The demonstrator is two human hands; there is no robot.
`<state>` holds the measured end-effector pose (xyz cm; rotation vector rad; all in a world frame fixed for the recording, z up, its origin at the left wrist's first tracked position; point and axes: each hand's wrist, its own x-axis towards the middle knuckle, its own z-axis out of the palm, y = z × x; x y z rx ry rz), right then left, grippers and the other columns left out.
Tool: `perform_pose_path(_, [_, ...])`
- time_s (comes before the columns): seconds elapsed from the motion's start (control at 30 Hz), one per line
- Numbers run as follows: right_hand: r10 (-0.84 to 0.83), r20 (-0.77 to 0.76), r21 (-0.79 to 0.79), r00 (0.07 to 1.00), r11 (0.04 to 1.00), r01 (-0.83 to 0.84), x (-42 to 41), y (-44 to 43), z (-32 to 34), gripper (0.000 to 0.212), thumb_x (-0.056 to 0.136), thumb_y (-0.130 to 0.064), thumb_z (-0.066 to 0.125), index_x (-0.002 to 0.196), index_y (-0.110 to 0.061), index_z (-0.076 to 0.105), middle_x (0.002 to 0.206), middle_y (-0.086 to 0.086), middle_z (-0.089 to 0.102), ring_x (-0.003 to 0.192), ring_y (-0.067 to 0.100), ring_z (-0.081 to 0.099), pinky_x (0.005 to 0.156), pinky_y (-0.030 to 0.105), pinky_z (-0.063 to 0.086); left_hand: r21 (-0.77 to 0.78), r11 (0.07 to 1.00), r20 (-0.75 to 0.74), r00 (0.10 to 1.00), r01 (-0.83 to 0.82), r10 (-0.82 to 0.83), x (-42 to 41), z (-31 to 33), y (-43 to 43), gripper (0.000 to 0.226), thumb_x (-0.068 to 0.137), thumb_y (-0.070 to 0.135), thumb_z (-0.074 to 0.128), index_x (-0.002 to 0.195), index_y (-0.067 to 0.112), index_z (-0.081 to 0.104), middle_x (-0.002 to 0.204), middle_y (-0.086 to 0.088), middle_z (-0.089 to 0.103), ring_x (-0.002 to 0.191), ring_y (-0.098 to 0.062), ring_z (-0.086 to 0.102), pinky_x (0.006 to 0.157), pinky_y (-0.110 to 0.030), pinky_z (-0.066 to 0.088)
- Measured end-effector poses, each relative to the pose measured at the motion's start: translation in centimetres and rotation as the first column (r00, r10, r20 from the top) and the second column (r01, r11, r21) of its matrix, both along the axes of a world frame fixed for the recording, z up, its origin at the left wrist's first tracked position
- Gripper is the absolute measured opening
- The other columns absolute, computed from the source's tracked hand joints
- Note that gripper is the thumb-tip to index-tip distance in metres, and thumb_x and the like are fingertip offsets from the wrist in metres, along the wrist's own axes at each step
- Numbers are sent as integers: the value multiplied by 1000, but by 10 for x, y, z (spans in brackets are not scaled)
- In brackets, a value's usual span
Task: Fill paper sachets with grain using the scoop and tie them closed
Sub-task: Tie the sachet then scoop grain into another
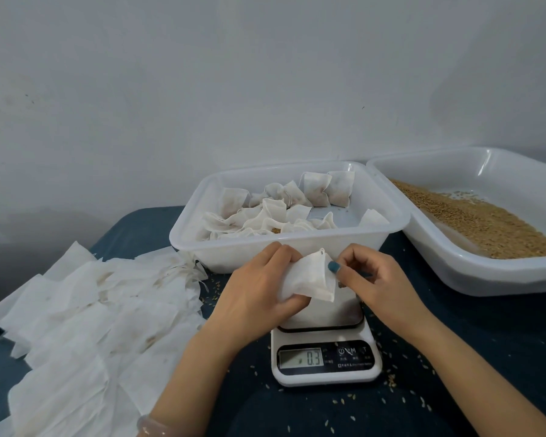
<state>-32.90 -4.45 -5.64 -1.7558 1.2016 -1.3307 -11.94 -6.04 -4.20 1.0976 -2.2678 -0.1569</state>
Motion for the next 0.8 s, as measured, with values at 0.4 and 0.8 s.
perform_pose_path(0.4, [-52, -137, -173, 989, 985, 28, 5, 7, 0, 8, 87, -29, 65, 91, -27, 58, 87, -15, 62, 77, 12, 60, 58, 21, 46, 39, 994, -42, 993, -107, 108, 0, -2, -1, 43, 75, 66, 50, 94, 28, 49, 86, 15, 55, 75, -9, 51, 62, -32, 44])
perform_pose_path(0.8, [-173, -390, -502, 904, 863, -52, 13, 9, -4, 23, 88, -38, 65, 90, -16, 72, 102, -14, 66, 95, 4, 52, 67, 16, 44, -7, 994, 46, 993, -109, 109, -3, -2, 3, 52, 70, 71, 45, 98, 27, 51, 85, 16, 54, 73, -11, 55, 57, -31, 42])
